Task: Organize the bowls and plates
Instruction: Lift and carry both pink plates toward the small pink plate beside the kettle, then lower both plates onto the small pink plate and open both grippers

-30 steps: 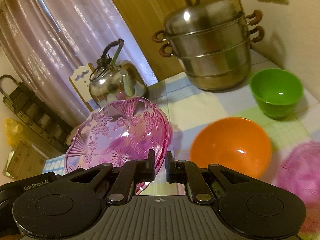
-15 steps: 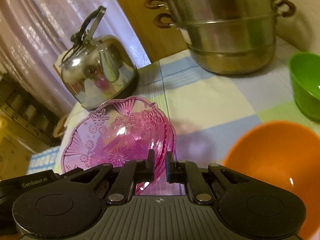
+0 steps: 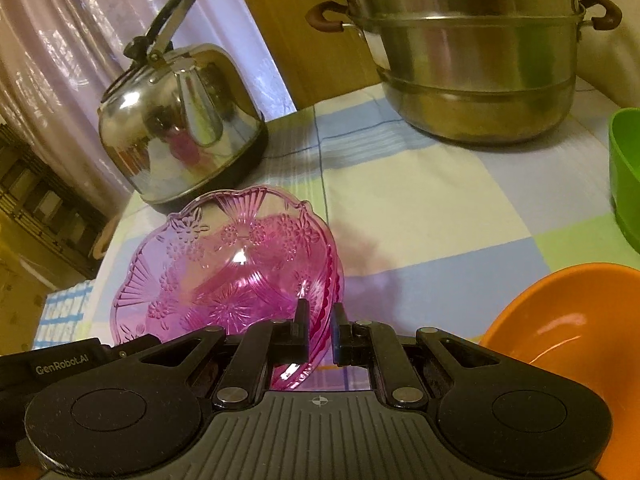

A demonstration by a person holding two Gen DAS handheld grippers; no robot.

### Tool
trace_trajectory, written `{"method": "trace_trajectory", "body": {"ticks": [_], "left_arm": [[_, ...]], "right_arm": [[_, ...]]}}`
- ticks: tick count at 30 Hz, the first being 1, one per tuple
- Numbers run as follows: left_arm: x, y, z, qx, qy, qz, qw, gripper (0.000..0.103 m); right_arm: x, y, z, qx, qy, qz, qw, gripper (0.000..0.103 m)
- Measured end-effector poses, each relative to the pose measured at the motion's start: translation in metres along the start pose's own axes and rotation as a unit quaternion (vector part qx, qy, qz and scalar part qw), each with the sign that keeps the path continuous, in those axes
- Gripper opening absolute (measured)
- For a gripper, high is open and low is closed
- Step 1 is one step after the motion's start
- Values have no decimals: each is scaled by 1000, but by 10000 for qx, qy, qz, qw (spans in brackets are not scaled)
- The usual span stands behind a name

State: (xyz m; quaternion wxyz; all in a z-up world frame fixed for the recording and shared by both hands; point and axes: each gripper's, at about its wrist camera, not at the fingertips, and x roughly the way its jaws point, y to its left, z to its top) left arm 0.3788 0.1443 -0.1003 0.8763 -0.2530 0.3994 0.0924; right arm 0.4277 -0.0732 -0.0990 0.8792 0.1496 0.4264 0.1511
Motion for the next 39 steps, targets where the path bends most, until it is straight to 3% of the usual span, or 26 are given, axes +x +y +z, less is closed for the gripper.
{"method": "trace_trajectory", "body": {"ticks": [16, 19, 21, 23, 26, 28, 29, 39], "left_arm": [[4, 1, 1, 99, -106, 104, 9998, 11], [3, 2, 1, 82, -161, 135, 9997, 13], [3, 3, 1, 63, -167, 129, 9998, 15], [2, 3, 2, 41, -189, 139, 9997, 17], [-1, 5, 2, -24, -259, 163, 9995, 23], [-3, 7, 3, -78, -319, 220, 9992, 36], [-4, 8, 3, -121, -344, 239, 9990, 37], [-11, 15, 5, -202, -448, 254, 9985, 37]], "right_arm": [[8, 3, -1, -128, 22, -83, 9999, 11], [11, 5, -2, -231, -15, -81, 9997, 29], [8, 6, -2, -297, -150, 43, 9994, 50], [5, 8, -2, -323, -266, 56, 9991, 55], [2, 6, 1, -274, -329, 51, 9991, 56], [1, 4, 3, -248, -343, 74, 9991, 56], [1, 4, 3, -247, -352, 71, 9990, 56], [-4, 6, 4, -265, -382, 236, 9986, 56]]}}
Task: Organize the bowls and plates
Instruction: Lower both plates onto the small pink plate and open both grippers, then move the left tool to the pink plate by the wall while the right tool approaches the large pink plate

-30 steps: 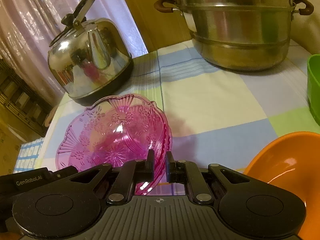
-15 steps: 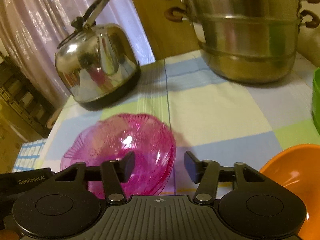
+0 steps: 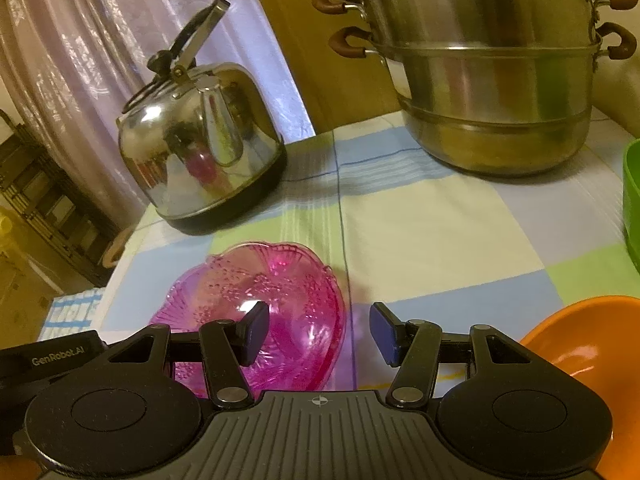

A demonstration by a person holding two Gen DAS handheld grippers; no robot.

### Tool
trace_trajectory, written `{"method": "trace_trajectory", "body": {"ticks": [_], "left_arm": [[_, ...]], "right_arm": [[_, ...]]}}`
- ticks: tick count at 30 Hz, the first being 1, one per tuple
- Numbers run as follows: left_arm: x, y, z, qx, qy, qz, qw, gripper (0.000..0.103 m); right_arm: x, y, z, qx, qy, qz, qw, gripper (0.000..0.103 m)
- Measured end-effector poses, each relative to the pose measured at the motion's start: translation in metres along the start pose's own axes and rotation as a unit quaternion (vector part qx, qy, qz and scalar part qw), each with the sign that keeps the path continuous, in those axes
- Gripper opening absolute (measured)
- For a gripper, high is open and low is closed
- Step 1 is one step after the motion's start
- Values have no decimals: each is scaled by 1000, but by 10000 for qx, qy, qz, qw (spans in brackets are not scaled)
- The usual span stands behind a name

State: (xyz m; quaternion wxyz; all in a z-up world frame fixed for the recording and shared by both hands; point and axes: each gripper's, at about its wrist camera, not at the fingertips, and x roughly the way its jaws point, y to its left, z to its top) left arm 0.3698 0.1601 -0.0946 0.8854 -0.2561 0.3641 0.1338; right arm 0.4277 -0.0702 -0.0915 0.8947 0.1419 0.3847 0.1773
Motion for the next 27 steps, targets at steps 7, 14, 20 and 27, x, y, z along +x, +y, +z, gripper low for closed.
{"method": "trace_trajectory", "body": {"ticks": [7, 14, 20, 27], "left_arm": [[-26, -5, -1, 101, -234, -96, 9996, 37], [-81, -28, -11, 507, -586, -355, 9964, 38], [-141, -47, -45, 771, -664, -646, 9927, 45], [-206, -76, -97, 986, -558, -1140, 9870, 61]], "right_arm": [[-29, 6, 6, -34, -303, 189, 9994, 56], [-97, 6, -2, -89, -859, 74, 9962, 56], [-170, -2, -25, -259, -1200, -275, 9921, 56], [-264, -40, -64, 95, -1276, -795, 9886, 56]]}}
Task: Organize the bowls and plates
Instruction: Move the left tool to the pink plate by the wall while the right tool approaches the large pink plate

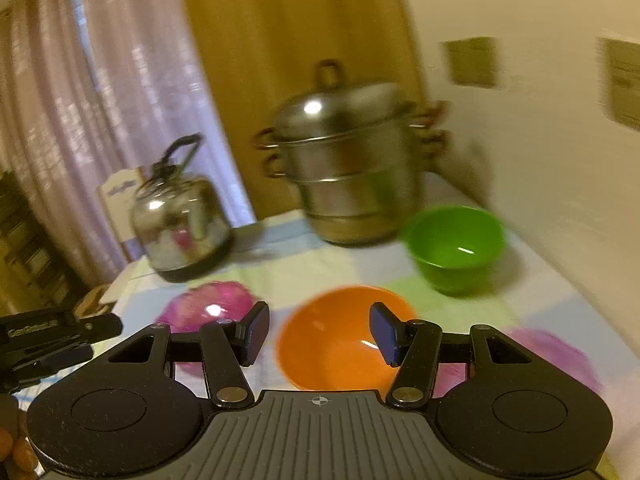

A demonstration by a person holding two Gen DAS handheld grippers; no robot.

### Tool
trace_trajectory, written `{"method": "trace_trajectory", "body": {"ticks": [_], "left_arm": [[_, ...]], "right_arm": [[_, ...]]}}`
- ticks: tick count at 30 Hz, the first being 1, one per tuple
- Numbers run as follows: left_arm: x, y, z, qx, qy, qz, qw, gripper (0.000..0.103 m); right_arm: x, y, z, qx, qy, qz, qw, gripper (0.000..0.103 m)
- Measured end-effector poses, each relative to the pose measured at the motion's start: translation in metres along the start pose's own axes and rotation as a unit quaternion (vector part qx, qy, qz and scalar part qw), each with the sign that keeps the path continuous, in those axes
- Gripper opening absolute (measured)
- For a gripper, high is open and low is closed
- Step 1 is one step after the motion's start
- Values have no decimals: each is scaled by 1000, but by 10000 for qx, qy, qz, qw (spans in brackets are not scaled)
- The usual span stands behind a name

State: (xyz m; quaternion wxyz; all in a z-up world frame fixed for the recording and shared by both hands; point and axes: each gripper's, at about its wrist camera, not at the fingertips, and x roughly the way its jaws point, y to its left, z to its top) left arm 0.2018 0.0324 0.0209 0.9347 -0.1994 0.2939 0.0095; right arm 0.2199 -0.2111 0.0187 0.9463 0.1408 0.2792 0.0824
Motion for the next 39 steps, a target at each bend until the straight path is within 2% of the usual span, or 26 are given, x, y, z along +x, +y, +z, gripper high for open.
{"method": "trace_trajectory", "body": {"ticks": [8, 13, 18, 28, 39], "left_arm": [[-43, -57, -48, 278, 277, -589, 9975, 79], [-50, -87, -74, 561, 543, -800, 9937, 80], [-43, -113, -89, 919, 795, -924, 9883, 80], [-17, -126, -112, 1225, 1236, -781, 9816, 80], [2, -133, -122, 1371, 1452, -729, 9771, 80]], "right_arm": [[-91, -76, -6, 806, -17, -595, 9950, 59], [-129, -109, -18, 946, -61, -885, 9916, 63], [-148, -134, -33, 1116, 45, -1105, 9876, 63], [-144, -155, -49, 1142, 330, -1229, 9853, 64], [-126, -160, -58, 1158, 619, -1192, 9841, 64]]}}
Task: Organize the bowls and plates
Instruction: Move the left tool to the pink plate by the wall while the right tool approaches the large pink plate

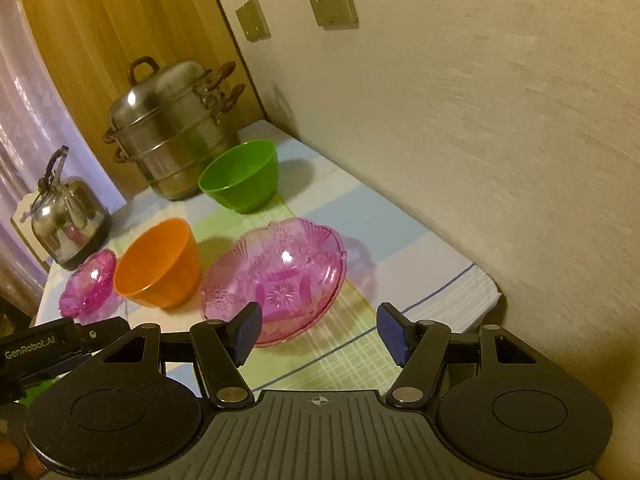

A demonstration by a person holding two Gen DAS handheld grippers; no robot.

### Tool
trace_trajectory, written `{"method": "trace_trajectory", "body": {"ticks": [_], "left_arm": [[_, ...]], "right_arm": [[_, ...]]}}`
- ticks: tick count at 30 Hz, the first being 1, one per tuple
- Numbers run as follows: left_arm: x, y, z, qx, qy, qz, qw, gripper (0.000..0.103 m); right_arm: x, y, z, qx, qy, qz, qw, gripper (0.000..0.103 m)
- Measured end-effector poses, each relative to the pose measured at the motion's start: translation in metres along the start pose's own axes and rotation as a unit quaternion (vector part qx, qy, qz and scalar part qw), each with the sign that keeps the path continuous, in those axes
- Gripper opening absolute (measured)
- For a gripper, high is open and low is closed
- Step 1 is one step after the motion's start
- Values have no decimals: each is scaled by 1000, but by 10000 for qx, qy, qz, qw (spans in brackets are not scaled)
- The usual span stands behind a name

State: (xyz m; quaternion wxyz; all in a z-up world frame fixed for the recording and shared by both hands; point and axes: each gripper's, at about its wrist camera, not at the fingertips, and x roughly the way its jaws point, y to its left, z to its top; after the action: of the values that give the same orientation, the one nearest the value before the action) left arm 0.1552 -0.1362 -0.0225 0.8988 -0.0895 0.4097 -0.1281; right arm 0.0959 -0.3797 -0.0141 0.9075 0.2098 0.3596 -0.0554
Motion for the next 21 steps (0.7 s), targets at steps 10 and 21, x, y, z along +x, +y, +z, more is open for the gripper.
{"method": "trace_trajectory", "body": {"ticks": [10, 21], "left_arm": [[29, -9, 5, 171, 250, -74, 9995, 78], [77, -13, 19, 154, 701, -146, 9973, 68]], "right_arm": [[15, -11, 5, 44, 26, -77, 10000, 64], [47, -22, 16, -64, 68, -202, 9998, 63]]}}
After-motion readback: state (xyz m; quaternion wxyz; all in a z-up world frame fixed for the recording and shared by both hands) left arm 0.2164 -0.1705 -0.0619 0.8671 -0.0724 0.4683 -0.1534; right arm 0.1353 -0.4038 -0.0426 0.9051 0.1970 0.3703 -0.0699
